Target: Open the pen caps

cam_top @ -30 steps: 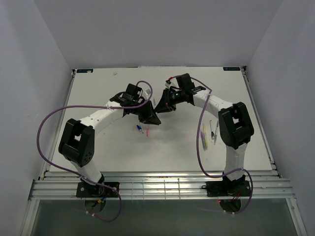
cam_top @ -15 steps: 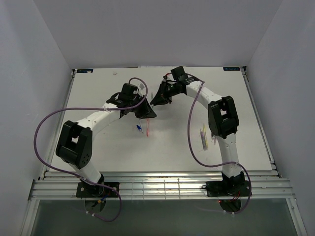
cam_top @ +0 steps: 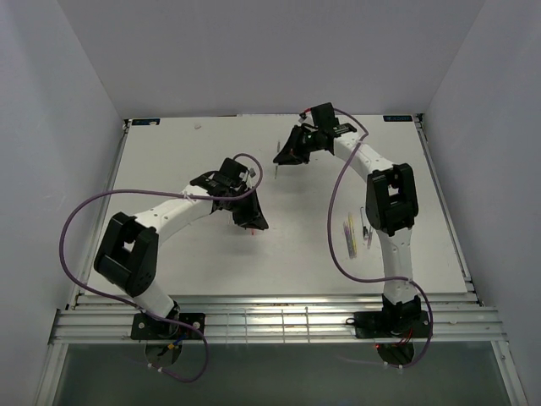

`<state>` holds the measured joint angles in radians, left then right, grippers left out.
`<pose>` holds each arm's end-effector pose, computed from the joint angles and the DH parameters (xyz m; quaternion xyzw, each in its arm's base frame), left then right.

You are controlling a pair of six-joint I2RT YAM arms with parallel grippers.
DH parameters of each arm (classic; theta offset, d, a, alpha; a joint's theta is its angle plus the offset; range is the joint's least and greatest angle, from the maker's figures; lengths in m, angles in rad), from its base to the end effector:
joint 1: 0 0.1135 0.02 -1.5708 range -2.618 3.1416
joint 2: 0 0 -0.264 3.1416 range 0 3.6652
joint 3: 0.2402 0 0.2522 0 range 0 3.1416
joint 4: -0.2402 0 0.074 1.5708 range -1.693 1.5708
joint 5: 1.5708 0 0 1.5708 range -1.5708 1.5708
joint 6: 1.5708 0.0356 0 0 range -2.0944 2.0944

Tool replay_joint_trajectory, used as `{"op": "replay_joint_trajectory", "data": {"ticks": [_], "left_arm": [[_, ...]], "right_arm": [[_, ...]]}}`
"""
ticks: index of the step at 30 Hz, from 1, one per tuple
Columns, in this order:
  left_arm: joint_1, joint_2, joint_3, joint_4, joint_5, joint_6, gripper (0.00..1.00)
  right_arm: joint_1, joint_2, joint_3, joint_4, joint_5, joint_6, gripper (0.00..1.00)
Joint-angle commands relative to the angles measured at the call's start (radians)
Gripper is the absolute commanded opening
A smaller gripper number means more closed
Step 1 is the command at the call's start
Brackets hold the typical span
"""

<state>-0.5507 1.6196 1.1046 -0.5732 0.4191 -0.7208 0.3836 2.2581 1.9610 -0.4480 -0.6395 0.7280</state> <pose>0.2694 -0.1824 0.2144 -0.0311 0.9506 -0.3013 0.0681 0.4693 0.2123 0.2337 0.0248 0.8783 0.4455 0.1716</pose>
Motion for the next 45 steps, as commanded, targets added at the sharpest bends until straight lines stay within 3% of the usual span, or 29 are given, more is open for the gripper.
{"op": "replay_joint_trajectory", "data": {"ticks": [1,10,21,30,35,45], "left_arm": [[0.015,-0.064,0.086,-0.134,-0.199,0.034,0.0],[0.08,-0.078,0.04,-0.255,-0.486,0.044,0.0],[0.115,-0.004,-0.019,-0.249,-0.641,0.047,0.0],[0.141,0.091,0.04,-0.192,-0.677,0.107,0.0],[0.179,0.143,0.06,-0.169,-0.603,0.124,0.0],[0.184,0.215,0.107,-0.113,-0.511,0.17,0.18]], "right_arm": [[0.029,-0.122,-0.191,-0.032,0.032,-0.114,0.08],[0.121,-0.221,-0.382,-0.072,0.09,-0.239,0.08],[0.181,-0.184,-0.409,-0.037,0.044,-0.2,0.08],[0.186,-0.152,-0.367,-0.038,0.024,-0.188,0.08],[0.187,-0.129,-0.35,-0.04,0.012,-0.182,0.08],[0.187,-0.097,-0.336,-0.051,0.034,-0.182,0.08]]}}
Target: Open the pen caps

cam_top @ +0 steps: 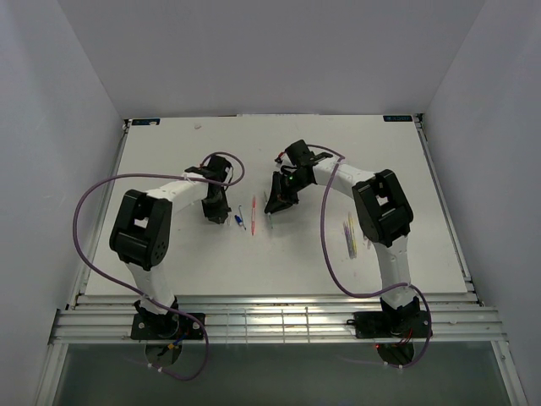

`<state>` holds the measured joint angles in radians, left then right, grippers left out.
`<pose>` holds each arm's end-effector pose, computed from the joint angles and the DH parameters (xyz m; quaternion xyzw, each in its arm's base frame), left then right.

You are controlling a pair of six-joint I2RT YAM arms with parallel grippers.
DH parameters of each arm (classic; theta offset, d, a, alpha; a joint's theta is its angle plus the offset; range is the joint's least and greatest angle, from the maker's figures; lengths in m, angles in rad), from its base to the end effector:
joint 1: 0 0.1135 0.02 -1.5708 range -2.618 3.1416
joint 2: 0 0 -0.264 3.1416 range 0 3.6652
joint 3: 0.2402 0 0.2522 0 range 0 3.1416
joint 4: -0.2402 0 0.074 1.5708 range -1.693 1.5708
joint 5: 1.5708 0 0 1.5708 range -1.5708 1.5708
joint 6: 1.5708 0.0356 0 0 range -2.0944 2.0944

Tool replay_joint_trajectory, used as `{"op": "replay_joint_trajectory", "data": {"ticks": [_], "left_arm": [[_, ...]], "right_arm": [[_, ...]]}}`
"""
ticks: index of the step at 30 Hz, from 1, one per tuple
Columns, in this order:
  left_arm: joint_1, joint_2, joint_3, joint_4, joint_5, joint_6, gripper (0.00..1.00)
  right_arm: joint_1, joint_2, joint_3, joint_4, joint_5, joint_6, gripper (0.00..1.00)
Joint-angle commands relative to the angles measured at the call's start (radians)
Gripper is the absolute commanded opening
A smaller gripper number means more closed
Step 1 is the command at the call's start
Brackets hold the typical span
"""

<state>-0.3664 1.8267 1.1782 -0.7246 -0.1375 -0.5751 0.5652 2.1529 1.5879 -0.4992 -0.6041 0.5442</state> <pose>0.3189 -0.1172 0.1616 -0.1101 0.9867 0.0163 0.1188 0.3728 0.2604 0.1632 -0.0842 0.9234 0.3708 0.0517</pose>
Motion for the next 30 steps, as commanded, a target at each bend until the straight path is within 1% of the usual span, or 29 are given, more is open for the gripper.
{"op": "replay_joint_trajectory", "data": {"ticks": [1,7,9,14,25,30], "left_arm": [[0.0,0.011,0.038,0.039,0.047,0.024,0.19],[0.0,0.01,0.015,0.04,0.055,0.035,0.27],[0.0,0.005,0.006,0.042,0.055,0.032,0.29],[0.0,-0.003,-0.015,0.022,0.033,0.015,0.38],[0.0,-0.01,-0.029,0.014,0.049,-0.006,0.42],[0.0,-0.03,-0.038,0.011,0.038,-0.008,0.42]], "right_arm": [[0.007,0.01,0.032,0.002,0.0,0.002,0.08],[0.01,0.019,0.027,0.004,0.007,0.005,0.08],[0.01,0.021,0.026,0.005,0.01,0.007,0.08],[0.016,0.035,0.026,0.005,0.021,0.023,0.08],[0.028,0.056,0.035,0.002,0.047,0.046,0.09],[0.028,0.064,0.032,-0.006,0.049,0.033,0.18]]}}
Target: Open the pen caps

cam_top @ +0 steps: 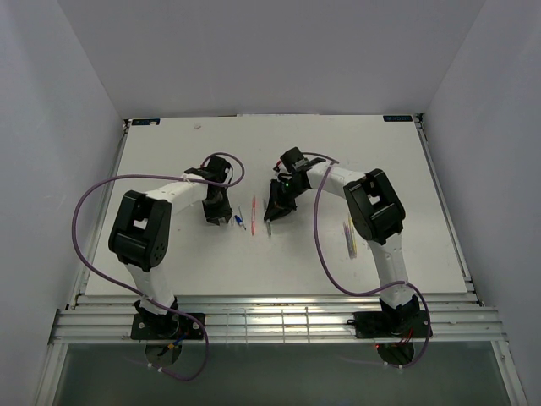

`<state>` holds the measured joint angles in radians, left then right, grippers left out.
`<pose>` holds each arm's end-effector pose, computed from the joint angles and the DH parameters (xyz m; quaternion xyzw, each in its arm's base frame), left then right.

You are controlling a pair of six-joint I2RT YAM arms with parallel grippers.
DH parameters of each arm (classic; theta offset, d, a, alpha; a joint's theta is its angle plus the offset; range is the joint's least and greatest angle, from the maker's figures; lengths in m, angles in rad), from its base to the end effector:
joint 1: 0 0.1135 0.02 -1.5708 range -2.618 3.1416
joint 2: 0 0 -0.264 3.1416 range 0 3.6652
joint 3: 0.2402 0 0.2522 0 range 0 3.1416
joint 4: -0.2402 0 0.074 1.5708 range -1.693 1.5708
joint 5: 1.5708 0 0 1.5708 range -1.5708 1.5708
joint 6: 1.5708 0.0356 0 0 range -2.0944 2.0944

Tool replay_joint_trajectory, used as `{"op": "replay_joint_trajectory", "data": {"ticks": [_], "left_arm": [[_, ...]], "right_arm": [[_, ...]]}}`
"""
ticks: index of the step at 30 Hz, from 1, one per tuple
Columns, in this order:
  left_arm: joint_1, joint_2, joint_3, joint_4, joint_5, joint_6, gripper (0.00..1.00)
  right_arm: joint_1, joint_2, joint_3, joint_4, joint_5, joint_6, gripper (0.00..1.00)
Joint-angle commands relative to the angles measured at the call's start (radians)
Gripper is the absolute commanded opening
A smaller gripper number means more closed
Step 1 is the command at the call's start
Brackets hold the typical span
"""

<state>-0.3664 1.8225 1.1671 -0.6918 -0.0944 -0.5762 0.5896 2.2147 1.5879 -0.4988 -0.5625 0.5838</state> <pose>0.3194 -0.1190 0.1607 -0.1092 0.9866 -0.0088 0.1206 0.3692 0.2698 0.1356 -0.0640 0.9368 0.3429 0.0268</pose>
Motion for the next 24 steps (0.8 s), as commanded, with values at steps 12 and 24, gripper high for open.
{"op": "replay_joint_trajectory", "data": {"ticks": [12,24], "left_arm": [[0.0,-0.072,-0.014,-0.037,-0.014,-0.022,0.43],[0.0,-0.166,0.017,-0.057,0.038,-0.074,0.43]], "right_arm": [[0.004,0.01,0.064,-0.029,0.026,-0.058,0.38],[-0.074,-0.131,0.115,-0.174,0.136,-0.154,0.4]]}}
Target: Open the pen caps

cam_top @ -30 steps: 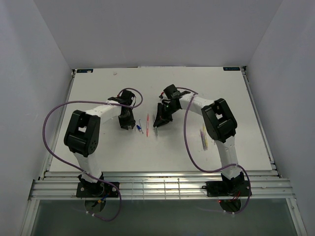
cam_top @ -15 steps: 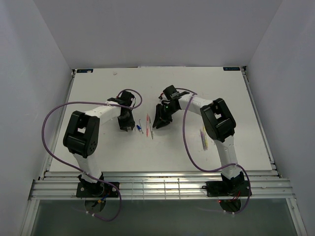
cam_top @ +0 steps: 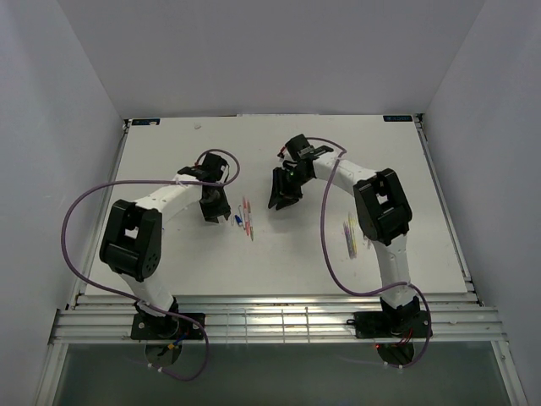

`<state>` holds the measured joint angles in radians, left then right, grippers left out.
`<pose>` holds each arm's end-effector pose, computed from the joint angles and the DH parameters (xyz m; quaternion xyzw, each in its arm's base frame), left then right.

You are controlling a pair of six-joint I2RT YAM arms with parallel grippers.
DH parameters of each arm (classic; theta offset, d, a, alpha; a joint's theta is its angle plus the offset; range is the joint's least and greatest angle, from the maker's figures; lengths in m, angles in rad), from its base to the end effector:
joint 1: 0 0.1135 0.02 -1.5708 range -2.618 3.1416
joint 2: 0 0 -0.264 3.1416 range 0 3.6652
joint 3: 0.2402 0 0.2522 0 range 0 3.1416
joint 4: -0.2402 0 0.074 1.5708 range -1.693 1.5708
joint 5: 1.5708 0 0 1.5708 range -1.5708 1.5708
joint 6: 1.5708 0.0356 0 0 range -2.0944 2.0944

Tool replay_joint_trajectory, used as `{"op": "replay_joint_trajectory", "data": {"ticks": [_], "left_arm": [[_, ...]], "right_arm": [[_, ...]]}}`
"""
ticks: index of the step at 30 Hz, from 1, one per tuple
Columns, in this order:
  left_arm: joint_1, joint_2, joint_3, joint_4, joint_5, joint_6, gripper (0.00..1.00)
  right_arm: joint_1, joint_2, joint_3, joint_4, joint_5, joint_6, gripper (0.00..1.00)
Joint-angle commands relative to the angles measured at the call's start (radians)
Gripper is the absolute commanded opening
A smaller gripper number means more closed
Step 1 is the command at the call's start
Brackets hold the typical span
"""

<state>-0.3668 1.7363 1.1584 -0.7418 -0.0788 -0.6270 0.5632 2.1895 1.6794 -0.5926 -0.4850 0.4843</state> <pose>0.3078 -0.1153 0.1843 -0.1335 0.9823 -0.0253 0.1286 0.3833 0.2616 0.1672 -0.0929 0.9413 0.3149 0.0781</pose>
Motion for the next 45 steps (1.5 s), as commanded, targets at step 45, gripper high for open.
{"op": "replay_joint_trajectory", "data": {"ticks": [45], "left_arm": [[-0.001,-0.242,0.004,-0.013,0.24,-0.092,0.36]], "right_arm": [[-0.355,-0.447,-0.465,-0.182,0.419,-0.222,0.32]]}}
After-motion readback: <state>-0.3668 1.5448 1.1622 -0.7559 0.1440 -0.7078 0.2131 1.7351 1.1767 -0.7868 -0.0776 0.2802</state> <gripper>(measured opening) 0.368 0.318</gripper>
